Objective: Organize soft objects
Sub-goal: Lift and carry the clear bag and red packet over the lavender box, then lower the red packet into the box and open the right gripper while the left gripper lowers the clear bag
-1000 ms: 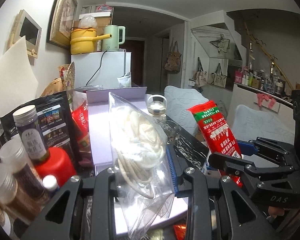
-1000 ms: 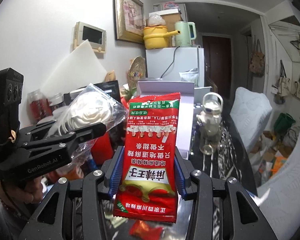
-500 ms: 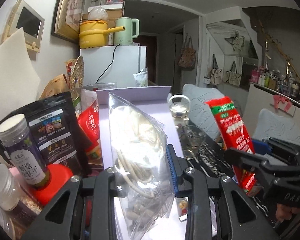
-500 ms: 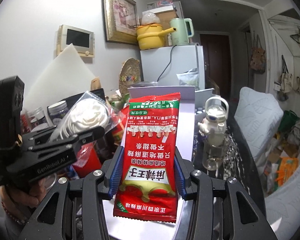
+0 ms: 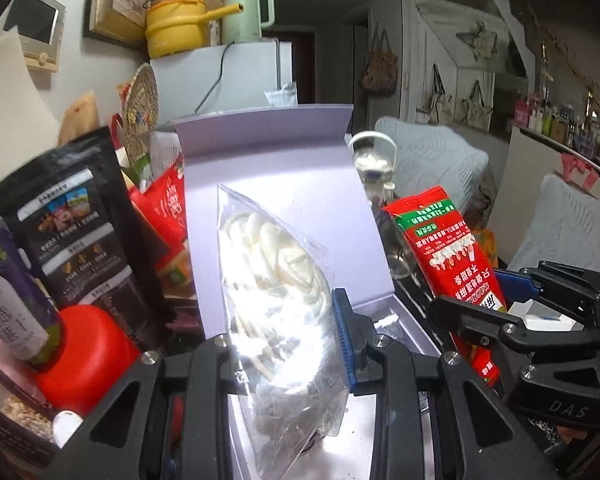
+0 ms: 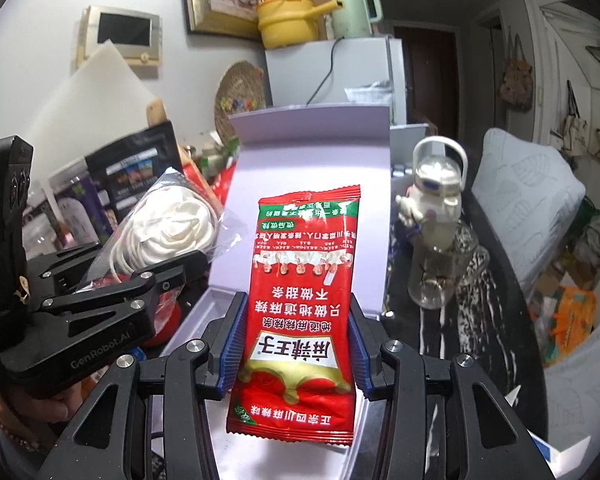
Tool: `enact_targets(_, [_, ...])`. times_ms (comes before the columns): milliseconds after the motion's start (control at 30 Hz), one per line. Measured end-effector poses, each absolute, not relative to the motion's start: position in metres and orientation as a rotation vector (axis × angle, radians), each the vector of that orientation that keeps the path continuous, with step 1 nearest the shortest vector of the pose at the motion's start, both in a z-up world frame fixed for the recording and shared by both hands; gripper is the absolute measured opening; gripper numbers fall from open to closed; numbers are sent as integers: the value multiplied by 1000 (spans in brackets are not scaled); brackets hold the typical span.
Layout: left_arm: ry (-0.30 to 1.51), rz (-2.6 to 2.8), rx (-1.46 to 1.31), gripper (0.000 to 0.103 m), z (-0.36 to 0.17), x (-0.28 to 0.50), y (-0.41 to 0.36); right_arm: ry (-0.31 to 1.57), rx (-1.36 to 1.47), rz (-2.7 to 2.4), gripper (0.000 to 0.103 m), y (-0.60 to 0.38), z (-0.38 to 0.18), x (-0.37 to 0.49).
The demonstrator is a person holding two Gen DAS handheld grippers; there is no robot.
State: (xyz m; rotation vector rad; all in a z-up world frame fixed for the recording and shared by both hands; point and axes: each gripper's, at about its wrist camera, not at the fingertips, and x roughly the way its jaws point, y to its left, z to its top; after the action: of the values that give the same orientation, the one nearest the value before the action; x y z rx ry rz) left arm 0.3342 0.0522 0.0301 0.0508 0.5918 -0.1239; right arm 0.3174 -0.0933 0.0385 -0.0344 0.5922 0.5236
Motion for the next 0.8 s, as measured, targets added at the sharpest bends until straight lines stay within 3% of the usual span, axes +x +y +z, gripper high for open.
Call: enact_targets(800, [911, -113, 47, 30, -46, 385, 46, 814, -95, 473, 45, -83, -27, 362])
